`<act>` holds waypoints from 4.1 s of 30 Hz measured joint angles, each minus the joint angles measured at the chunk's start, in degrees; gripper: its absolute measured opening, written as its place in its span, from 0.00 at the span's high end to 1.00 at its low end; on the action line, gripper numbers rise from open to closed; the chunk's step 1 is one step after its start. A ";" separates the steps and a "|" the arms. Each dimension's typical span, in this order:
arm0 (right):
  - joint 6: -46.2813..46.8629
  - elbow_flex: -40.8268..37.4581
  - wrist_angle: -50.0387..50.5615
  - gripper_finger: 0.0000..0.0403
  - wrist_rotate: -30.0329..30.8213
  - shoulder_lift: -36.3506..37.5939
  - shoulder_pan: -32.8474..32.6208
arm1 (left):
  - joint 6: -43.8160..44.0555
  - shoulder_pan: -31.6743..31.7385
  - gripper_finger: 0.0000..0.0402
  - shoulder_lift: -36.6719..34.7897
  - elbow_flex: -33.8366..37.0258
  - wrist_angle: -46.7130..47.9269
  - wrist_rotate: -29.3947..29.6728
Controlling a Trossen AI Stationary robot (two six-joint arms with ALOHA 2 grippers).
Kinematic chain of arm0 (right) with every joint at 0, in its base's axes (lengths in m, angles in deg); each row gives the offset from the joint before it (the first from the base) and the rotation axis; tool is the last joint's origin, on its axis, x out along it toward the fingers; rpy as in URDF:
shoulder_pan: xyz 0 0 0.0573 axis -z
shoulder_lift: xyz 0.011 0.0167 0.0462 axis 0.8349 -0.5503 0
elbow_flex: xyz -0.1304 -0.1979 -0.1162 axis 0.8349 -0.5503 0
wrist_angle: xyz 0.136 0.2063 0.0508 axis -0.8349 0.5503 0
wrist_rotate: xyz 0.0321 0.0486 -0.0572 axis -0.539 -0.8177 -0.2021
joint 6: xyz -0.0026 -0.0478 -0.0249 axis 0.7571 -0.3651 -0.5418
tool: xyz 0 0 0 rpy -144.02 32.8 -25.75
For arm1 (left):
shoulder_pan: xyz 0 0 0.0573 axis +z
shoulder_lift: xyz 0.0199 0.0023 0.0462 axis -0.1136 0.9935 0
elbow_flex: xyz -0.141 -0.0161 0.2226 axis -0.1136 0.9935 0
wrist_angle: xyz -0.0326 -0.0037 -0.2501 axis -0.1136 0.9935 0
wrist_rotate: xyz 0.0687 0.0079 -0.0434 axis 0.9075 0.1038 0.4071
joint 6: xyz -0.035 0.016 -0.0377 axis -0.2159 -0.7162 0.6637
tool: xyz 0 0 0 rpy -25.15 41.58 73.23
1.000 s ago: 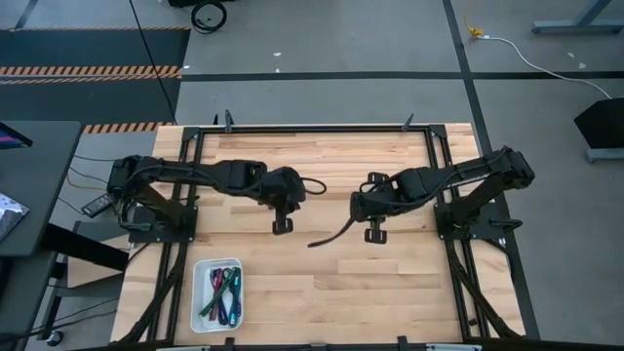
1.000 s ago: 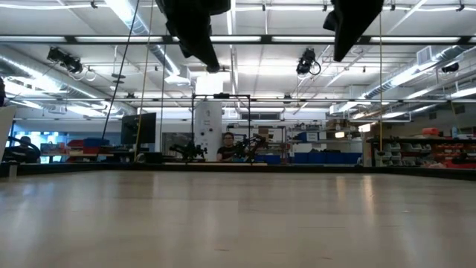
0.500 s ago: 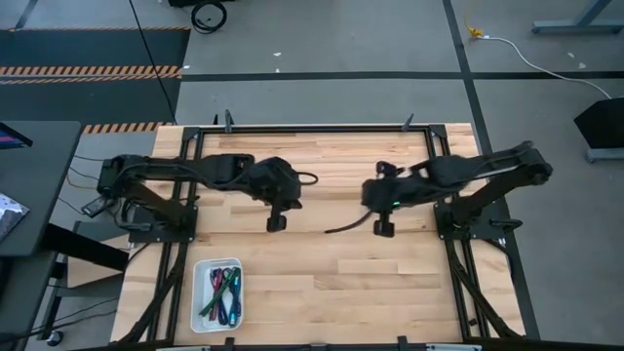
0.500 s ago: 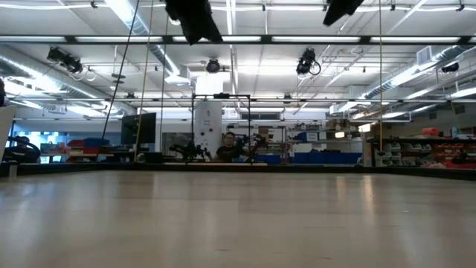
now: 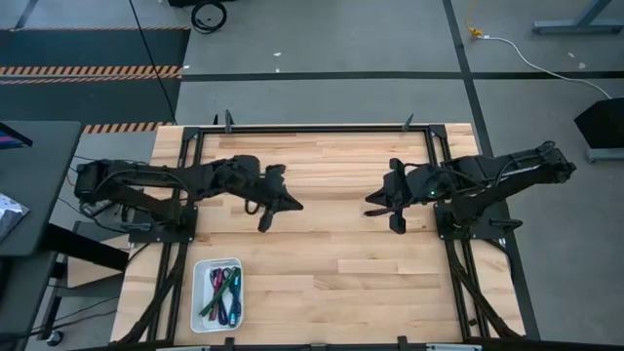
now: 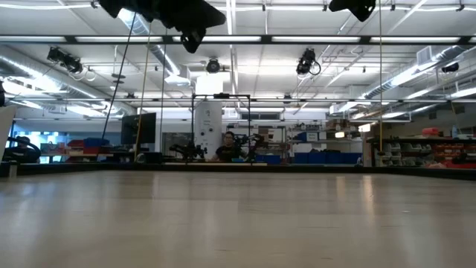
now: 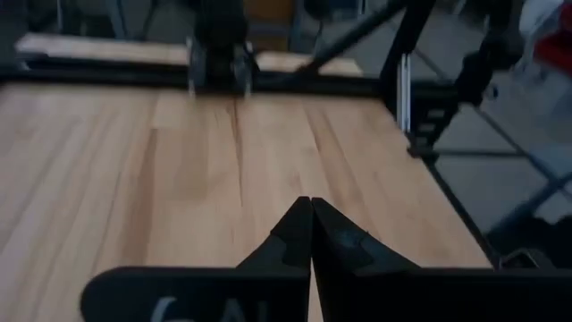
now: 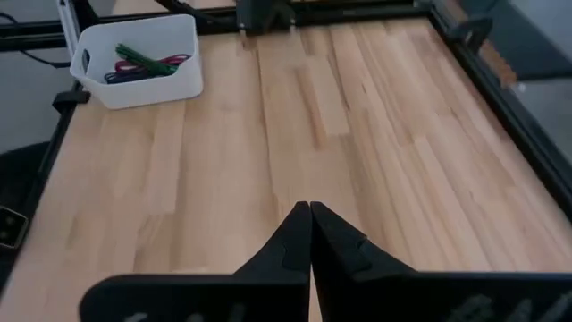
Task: Pick and place USB-C Cables
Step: Move the bin to the middle of of table
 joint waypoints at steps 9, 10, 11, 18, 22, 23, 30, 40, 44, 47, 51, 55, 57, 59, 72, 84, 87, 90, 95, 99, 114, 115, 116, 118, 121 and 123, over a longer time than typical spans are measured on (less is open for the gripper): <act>-14.20 -12.88 -25.27 0.98 3.69 4.81 0.56 | 2.79 2.33 0.99 -0.94 13.92 -32.11 -0.32; -15.58 -14.69 -29.16 0.98 3.41 5.35 0.80 | 4.31 2.78 0.99 -0.79 14.67 -33.19 -0.61; -16.69 -16.47 -32.89 0.98 3.10 5.84 0.96 | 5.38 3.31 0.99 -0.86 15.28 -33.06 -0.87; -19.86 -28.79 -54.08 0.98 1.85 9.06 3.11 | 7.36 3.33 0.99 -1.89 17.30 -38.38 -0.97; -15.67 -32.51 -54.16 0.98 1.52 12.04 5.64 | 6.77 2.05 0.99 -1.86 17.92 -36.82 0.24; -14.71 -33.21 -53.63 0.98 0.79 12.72 6.33 | 7.82 2.01 0.99 -1.82 17.93 -36.73 0.56; -12.60 -34.23 -53.56 0.98 -9.90 15.07 9.34 | 7.83 0.02 0.98 -2.97 17.96 -32.17 1.23; -9.23 -34.28 -44.64 0.98 -13.44 19.37 9.45 | 7.31 1.59 0.98 -14.60 24.29 -30.71 4.40; -9.14 -34.31 -43.30 0.98 -13.46 21.92 9.45 | 7.28 4.13 0.98 -22.15 29.92 -31.74 5.62; -9.19 -36.71 -44.86 0.98 -13.36 23.91 9.45 | 7.42 6.45 0.98 -26.49 34.22 -31.60 5.86; -9.97 -42.08 -48.45 0.98 -10.41 26.31 9.86 | 9.17 8.60 0.98 -29.99 37.92 -31.77 5.99; -10.40 -45.12 -51.15 0.98 -10.01 29.14 11.45 | 9.46 9.16 0.98 -31.77 38.89 -31.61 5.29; -10.41 -45.51 -50.89 0.98 -10.45 30.34 12.12 | 9.34 8.89 0.98 -32.03 38.89 -30.81 4.44; -10.29 -45.64 -50.73 0.98 -11.50 31.18 12.63 | 9.93 8.37 0.98 -31.96 38.89 -30.21 4.00; -8.81 -50.85 -57.00 0.98 -12.89 31.70 14.11 | 8.59 -0.38 0.98 -31.89 38.89 -26.04 17.12; -6.72 -55.02 -63.59 0.98 -17.14 31.74 17.77 | 8.80 -0.84 0.98 -33.05 38.87 -23.86 20.17; -6.21 -55.02 -62.43 0.98 -17.53 31.74 18.19 | 9.12 -0.83 0.98 -34.45 38.87 -22.39 20.35; -5.29 -55.02 -60.92 0.98 -17.51 31.74 18.93 | 9.60 -1.40 0.98 -36.31 38.82 -20.19 20.29; -4.14 -55.02 -60.42 0.98 -17.55 31.72 19.31 | 10.39 -3.21 0.98 -39.44 38.82 -15.02 24.73; -3.94 -55.02 -60.27 0.98 -17.57 31.87 19.31 | 9.91 -5.04 0.98 -41.71 41.61 -19.08 25.69; -4.97 -61.52 -72.07 0.98 -18.73 32.11 19.63 | 10.37 -3.77 0.98 -48.82 50.69 -27.00 23.84; -4.97 -61.42 -71.89 0.98 -18.98 32.15 19.74 | 10.35 -3.78 0.98 -48.80 50.69 -26.73 23.83; -4.90 -61.43 -71.91 0.98 -19.33 32.18 19.84 | 10.33 -3.77 0.98 -48.79 50.69 -26.47 23.86; -4.85 -61.57 -72.16 0.98 -20.65 32.16 19.85 | 9.92 -3.76 0.98 -48.79 50.69 -26.27 23.86; -5.34 -61.57 -71.91 0.98 -22.87 32.14 19.85 | 9.37 -3.76 0.98 -48.79 50.69 -26.28 23.86; -5.60 -61.57 -71.70 0.98 -23.17 32.14 19.85 | 8.82 -3.78 0.98 -48.79 50.69 -26.27 23.86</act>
